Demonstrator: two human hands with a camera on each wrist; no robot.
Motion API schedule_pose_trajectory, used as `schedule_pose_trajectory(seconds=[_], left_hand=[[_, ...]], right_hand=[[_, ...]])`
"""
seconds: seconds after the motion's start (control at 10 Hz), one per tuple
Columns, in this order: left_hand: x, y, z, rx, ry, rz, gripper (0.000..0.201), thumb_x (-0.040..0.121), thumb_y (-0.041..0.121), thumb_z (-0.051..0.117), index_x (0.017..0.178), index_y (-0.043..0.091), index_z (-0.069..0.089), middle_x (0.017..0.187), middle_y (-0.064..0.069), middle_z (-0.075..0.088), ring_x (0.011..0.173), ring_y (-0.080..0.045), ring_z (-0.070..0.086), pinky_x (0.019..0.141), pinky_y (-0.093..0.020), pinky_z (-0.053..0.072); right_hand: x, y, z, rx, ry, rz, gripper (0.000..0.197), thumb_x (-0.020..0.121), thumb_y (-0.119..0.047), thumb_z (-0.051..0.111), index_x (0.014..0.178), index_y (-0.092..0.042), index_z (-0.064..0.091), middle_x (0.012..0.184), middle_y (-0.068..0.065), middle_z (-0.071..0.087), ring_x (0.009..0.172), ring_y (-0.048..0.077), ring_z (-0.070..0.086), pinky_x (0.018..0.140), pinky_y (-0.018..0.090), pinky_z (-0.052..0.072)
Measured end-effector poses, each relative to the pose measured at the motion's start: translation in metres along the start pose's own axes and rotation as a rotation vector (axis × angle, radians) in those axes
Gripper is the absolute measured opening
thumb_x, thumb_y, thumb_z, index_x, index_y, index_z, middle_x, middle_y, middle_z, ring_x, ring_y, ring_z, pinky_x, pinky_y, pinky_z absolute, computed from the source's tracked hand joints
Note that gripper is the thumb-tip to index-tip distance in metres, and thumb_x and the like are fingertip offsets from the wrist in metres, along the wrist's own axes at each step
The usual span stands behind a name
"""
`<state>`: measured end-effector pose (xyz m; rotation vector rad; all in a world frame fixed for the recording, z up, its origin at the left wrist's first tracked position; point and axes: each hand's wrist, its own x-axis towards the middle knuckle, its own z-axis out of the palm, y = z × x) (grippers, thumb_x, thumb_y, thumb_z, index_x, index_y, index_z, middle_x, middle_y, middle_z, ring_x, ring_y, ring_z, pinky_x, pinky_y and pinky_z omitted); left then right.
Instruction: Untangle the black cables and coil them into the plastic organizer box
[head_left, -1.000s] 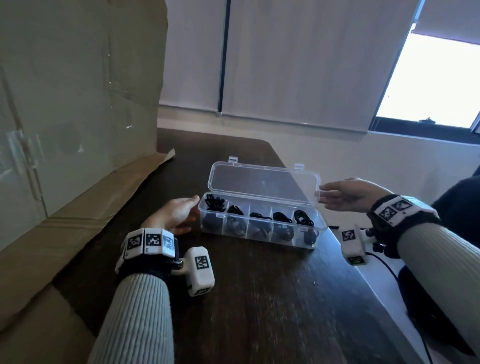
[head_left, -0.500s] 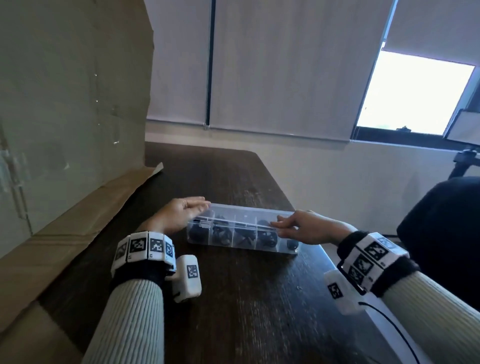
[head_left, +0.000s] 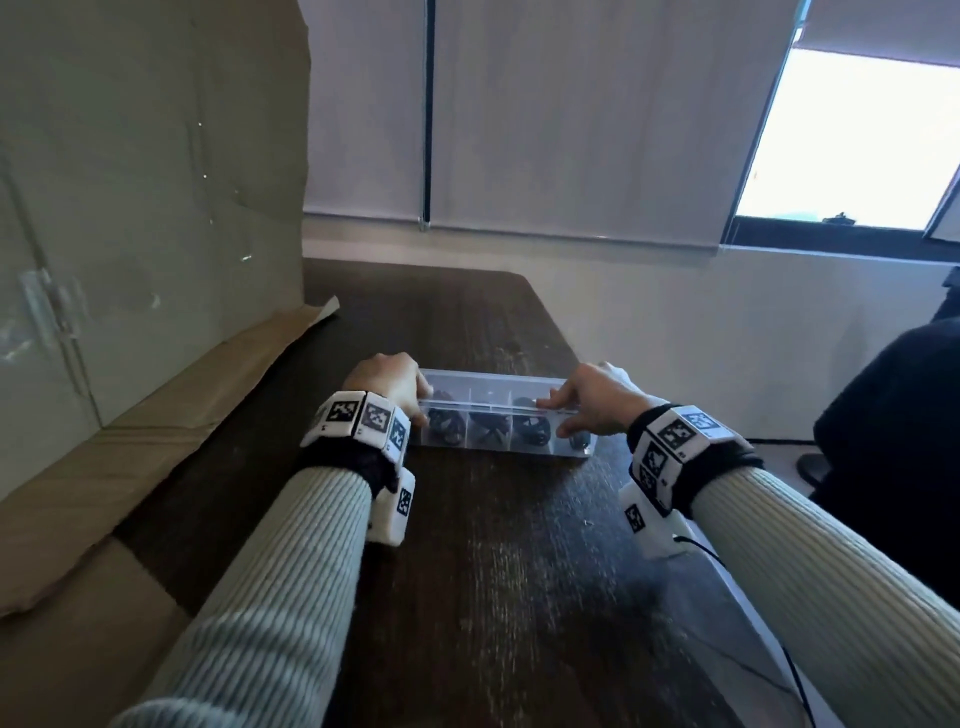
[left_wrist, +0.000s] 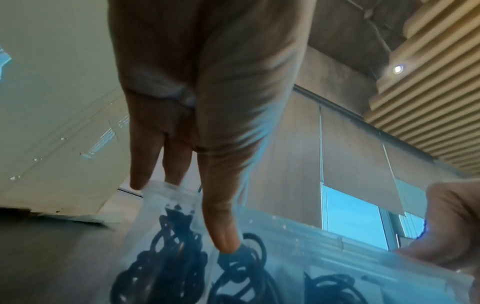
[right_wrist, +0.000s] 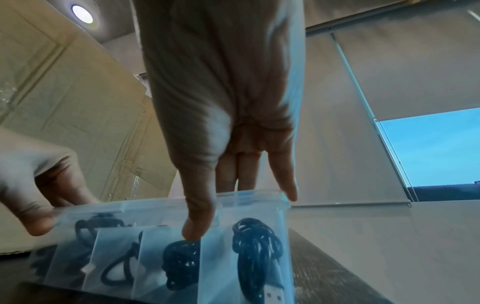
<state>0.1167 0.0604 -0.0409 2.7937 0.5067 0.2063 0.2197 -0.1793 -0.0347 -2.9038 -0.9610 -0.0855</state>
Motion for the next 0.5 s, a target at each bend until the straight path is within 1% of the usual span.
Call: schedule_pose_trajectory(seconds=[0.1, 0.2, 0.3, 0.4, 0.5], left_hand=[[-0.003, 0.003, 0.002, 0.045, 0.047, -0.009, 0.038, 0.071, 0.025, 0.084, 0.107, 0.034, 0.072, 0.113, 0.006, 0.071, 0.106, -0.018, 0.065, 0.094, -0.032, 0.051], [-0.008, 0.009, 0.006, 0.108, 0.084, 0.001, 0.034, 0.077, 0.023, 0.078, 0.109, 0.034, 0.071, 0.116, 0.005, 0.069, 0.107, -0.021, 0.064, 0.09, -0.032, 0.052], [-0.018, 0.014, 0.0, 0.165, 0.046, 0.001, 0.036, 0.082, 0.027, 0.072, 0.117, 0.038, 0.066, 0.123, 0.005, 0.065, 0.112, -0.023, 0.062, 0.091, -0.033, 0.051], [-0.022, 0.016, -0.004, 0.128, -0.081, 0.029, 0.044, 0.08, 0.033, 0.072, 0.123, 0.029, 0.064, 0.127, 0.004, 0.063, 0.115, -0.021, 0.06, 0.096, -0.035, 0.048], [-0.037, 0.027, -0.02, -0.006, -0.089, 0.083, 0.043, 0.082, 0.037, 0.071, 0.12, 0.017, 0.066, 0.122, 0.0, 0.067, 0.111, -0.017, 0.061, 0.097, -0.032, 0.047]], right_hand=[[0.005, 0.0, 0.005, 0.013, 0.036, 0.037, 0.04, 0.071, -0.031, 0.084, 0.11, -0.032, 0.073, 0.108, -0.006, 0.073, 0.082, 0.011, 0.053, 0.071, 0.02, 0.037], [0.007, -0.001, 0.008, 0.021, 0.041, 0.044, 0.04, 0.071, -0.029, 0.084, 0.109, -0.031, 0.074, 0.109, -0.006, 0.073, 0.081, 0.012, 0.054, 0.072, 0.022, 0.04], [-0.004, -0.008, -0.001, 0.019, -0.005, 0.027, 0.04, 0.073, -0.029, 0.082, 0.112, -0.029, 0.073, 0.098, -0.005, 0.073, 0.079, 0.014, 0.057, 0.074, 0.026, 0.048], [-0.014, -0.008, -0.019, 0.068, -0.131, -0.048, 0.049, 0.079, -0.033, 0.076, 0.125, -0.021, 0.065, 0.112, 0.002, 0.07, 0.098, 0.02, 0.064, 0.091, 0.033, 0.051], [-0.044, -0.013, -0.043, 0.074, -0.091, -0.123, 0.059, 0.087, -0.038, 0.068, 0.139, -0.017, 0.051, 0.137, 0.006, 0.058, 0.125, 0.023, 0.055, 0.108, 0.034, 0.04]])
